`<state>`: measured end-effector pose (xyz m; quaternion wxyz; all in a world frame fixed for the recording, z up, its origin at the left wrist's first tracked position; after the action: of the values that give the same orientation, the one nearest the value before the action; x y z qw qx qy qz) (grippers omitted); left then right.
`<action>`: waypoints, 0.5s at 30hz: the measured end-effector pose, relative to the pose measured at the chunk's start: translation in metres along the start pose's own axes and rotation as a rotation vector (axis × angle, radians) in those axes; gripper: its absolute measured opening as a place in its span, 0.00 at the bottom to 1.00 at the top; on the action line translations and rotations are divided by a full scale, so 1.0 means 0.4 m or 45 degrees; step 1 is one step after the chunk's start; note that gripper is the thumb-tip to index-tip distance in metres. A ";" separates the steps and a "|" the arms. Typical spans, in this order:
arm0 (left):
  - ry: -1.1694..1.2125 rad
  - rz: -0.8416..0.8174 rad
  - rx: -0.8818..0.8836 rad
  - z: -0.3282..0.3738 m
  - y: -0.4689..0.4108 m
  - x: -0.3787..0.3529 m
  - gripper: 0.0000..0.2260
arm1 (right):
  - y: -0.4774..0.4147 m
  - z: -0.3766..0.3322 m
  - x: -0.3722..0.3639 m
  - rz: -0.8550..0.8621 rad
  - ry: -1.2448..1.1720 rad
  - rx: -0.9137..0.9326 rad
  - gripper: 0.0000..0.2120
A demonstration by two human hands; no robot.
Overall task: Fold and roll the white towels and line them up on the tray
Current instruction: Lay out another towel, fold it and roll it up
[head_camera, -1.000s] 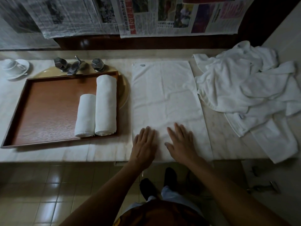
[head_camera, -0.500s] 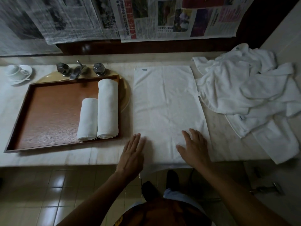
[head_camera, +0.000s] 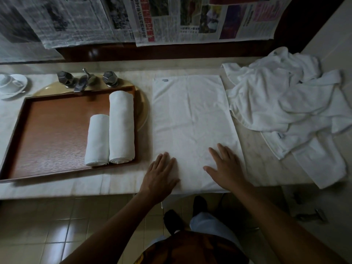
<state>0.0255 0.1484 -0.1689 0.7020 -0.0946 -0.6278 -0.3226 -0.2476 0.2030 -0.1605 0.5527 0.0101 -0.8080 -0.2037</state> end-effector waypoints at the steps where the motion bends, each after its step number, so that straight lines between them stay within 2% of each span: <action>1: 0.017 -0.001 0.001 0.002 -0.003 0.007 0.37 | -0.003 -0.002 0.009 -0.008 0.006 -0.002 0.37; 6: 0.120 0.063 0.058 0.021 -0.052 0.068 0.32 | -0.052 -0.014 0.078 -0.005 -0.038 0.017 0.31; 10: 0.151 0.125 0.128 0.055 -0.132 0.116 0.27 | -0.140 0.004 0.138 0.120 -0.322 0.072 0.22; 15: 0.276 0.150 0.105 0.149 -0.279 0.160 0.23 | -0.325 0.043 0.274 0.238 -0.410 0.116 0.18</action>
<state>-0.0870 0.0728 -0.1276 0.7868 -0.0670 -0.5543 -0.2632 -0.3327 0.0627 -0.1124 0.4318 -0.0729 -0.8918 -0.1136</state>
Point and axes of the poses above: each hand's wrist, its own y-axis away from the middle knuckle, its own x-axis out of the back of the hand, z = x × y, the point moved 2 cm from there along -y, towards the middle knuckle, and after that the axes turned 5 degrees about -y, right-handed, at the moved point
